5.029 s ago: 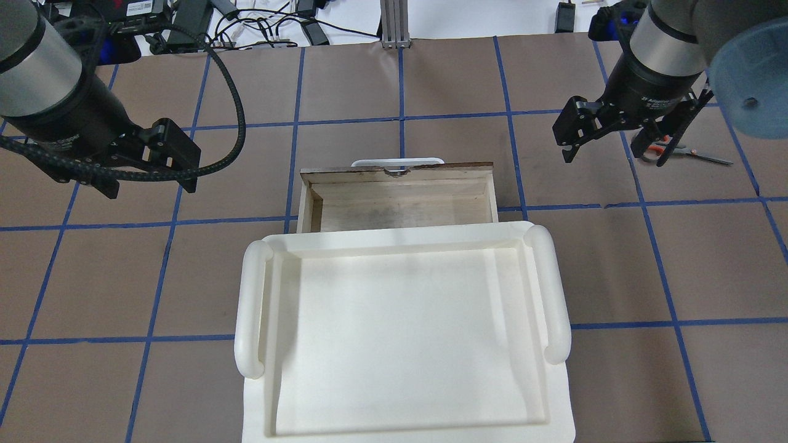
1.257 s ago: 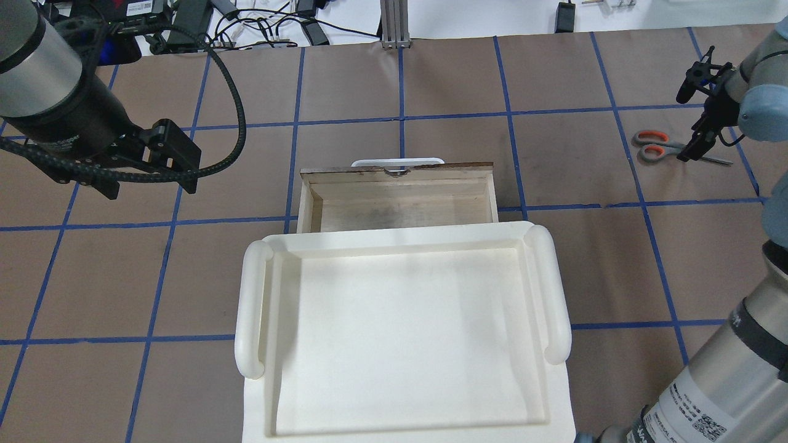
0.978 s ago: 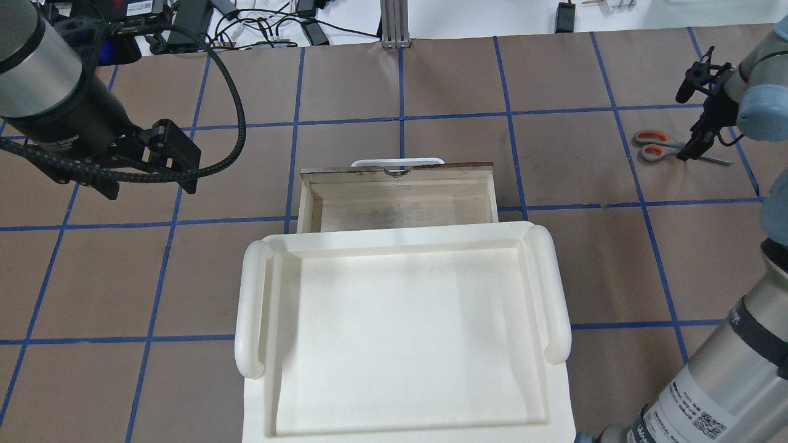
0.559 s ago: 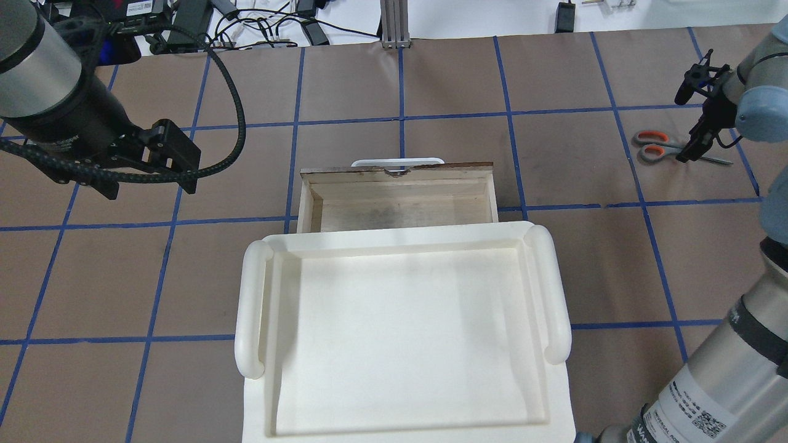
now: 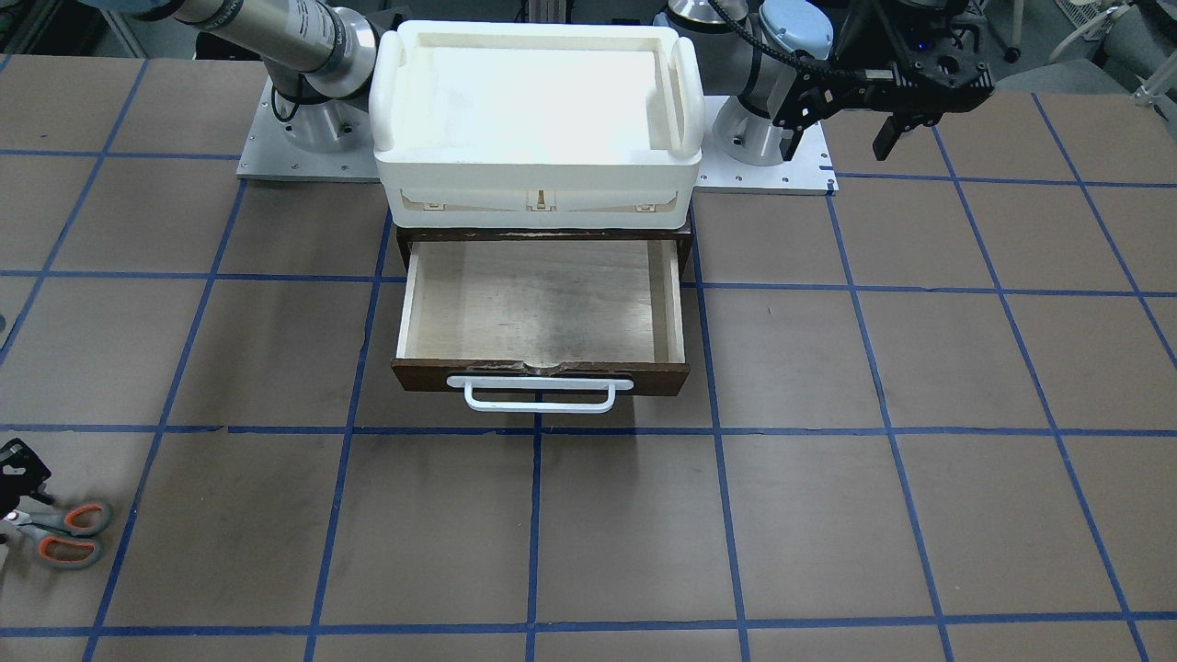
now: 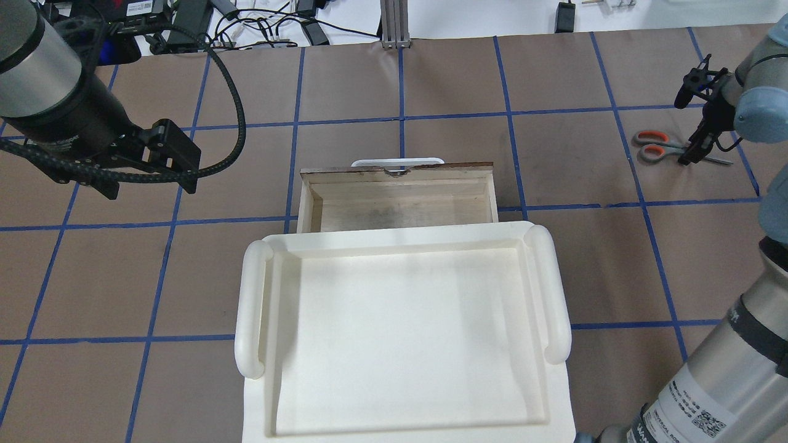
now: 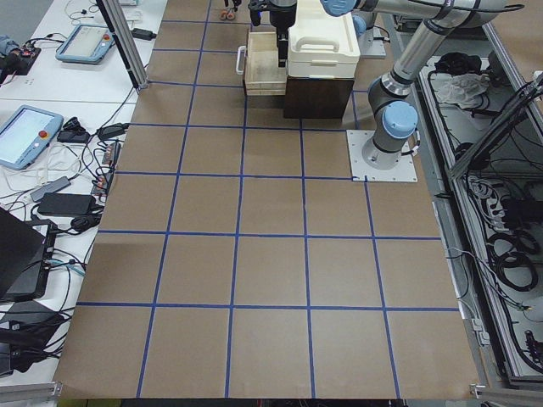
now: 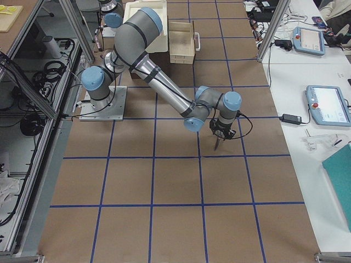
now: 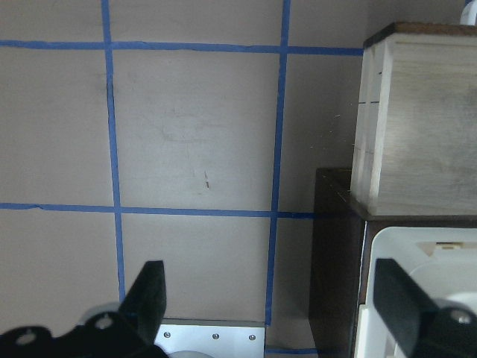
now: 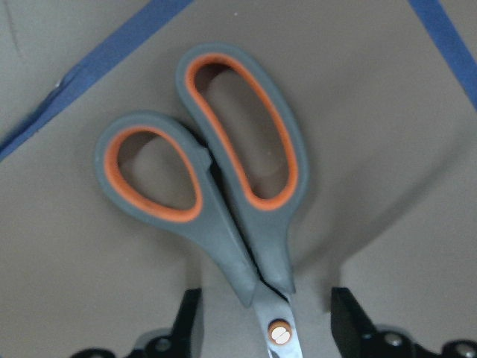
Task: Put scissors in drawer and close it
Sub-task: 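Lift the scissors with the right gripper and carry them over the drawer, then lower the scissors into the open drawer and open the right gripper, then raise the right gripper away from the drawer while the left arm moves toward the drawer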
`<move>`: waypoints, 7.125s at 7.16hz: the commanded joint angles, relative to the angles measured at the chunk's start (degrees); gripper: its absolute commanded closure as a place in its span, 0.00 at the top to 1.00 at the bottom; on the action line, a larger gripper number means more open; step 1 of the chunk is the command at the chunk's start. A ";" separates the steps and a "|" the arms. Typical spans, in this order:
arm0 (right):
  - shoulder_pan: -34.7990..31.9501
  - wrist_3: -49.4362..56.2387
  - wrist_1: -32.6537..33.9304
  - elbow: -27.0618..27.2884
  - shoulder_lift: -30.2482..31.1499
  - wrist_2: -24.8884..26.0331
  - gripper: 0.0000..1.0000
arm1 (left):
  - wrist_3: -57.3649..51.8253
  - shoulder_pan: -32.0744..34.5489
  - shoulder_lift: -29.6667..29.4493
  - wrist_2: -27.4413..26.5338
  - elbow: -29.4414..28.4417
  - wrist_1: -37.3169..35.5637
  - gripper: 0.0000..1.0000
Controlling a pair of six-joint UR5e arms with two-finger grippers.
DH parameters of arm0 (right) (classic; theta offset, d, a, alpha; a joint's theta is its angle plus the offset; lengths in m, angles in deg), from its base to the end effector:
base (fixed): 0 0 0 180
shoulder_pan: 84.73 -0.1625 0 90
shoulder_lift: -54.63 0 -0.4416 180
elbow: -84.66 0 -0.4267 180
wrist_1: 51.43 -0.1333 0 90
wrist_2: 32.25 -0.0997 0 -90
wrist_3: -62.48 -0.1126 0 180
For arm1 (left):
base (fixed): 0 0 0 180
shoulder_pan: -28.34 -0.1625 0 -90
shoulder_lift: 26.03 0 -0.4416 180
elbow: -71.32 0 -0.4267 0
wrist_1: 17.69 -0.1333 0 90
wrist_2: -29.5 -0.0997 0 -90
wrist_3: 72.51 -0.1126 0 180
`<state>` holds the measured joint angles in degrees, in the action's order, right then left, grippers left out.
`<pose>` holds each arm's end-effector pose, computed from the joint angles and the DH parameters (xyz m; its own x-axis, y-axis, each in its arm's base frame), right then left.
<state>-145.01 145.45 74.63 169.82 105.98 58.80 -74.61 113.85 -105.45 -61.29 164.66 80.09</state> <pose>-0.2501 -0.7028 0.1614 -0.5979 -0.8005 0.0412 -0.8008 0.5988 0.0134 -0.0968 -0.4498 0.5368 -0.9990 -0.0416 -0.0134 -0.0417 0.9991 0.0099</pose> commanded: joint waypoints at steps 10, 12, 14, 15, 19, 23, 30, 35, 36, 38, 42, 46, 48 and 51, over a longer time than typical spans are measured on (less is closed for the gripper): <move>-14.83 1.05 -16.45 0.00 21.76 2.20 0.00 | 0.00 -0.09 0.05 -0.09 0.09 0.04 1.00; -24.21 0.79 -16.46 0.00 24.14 2.99 0.00 | 0.00 -0.09 0.05 -0.09 0.09 0.04 1.00; -31.62 -1.04 -18.47 0.00 25.38 2.30 0.00 | 0.00 -0.09 0.14 -0.09 0.09 0.04 1.00; -35.57 -3.75 -18.57 0.00 25.56 1.94 0.00 | 0.00 -0.09 0.05 -0.09 0.09 0.04 1.00; -46.58 -9.58 -19.79 0.70 25.21 0.27 0.00 | 0.00 -0.09 0.14 -0.09 0.09 0.04 1.00; -50.72 -10.72 -21.82 2.45 24.68 0.27 0.00 | -0.09 -0.17 0.14 -0.09 0.09 -0.05 1.00; -52.04 -11.25 -21.38 5.89 23.72 0.18 0.00 | -0.18 -0.35 0.14 -0.09 0.09 0.04 1.00; -52.13 -13.71 -21.20 6.15 22.66 0.10 0.49 | -2.02 -0.35 0.14 -0.17 0.17 -0.05 1.00; -52.22 -13.71 -21.12 6.15 22.74 0.10 0.65 | -2.02 -0.35 0.14 -0.17 0.26 -0.05 1.00; -52.22 -14.06 -21.03 6.07 22.74 -2.17 0.99 | -2.02 -0.35 0.14 -0.17 0.35 -0.14 1.00; -48.98 -34.12 -20.41 4.31 26.70 -2.10 0.99 | 0.16 -0.35 -0.91 -0.09 -0.17 -0.40 1.00; -41.95 -65.77 -21.03 3.69 28.81 -1.49 1.00 | 2.72 1.83 -8.10 0.27 -4.28 -5.85 1.00; -36.34 -74.78 -22.25 3.87 30.12 -1.40 1.00 | 4.74 7.71 -14.68 -0.87 -11.13 -6.03 1.00; -28.15 -75.94 -26.12 4.04 31.79 -1.05 1.00 | 16.37 16.42 -23.12 -2.37 -13.36 -13.54 1.00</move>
<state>-175.75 69.95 49.41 173.70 136.78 57.65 -64.73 127.03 -124.82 -63.49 151.88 70.83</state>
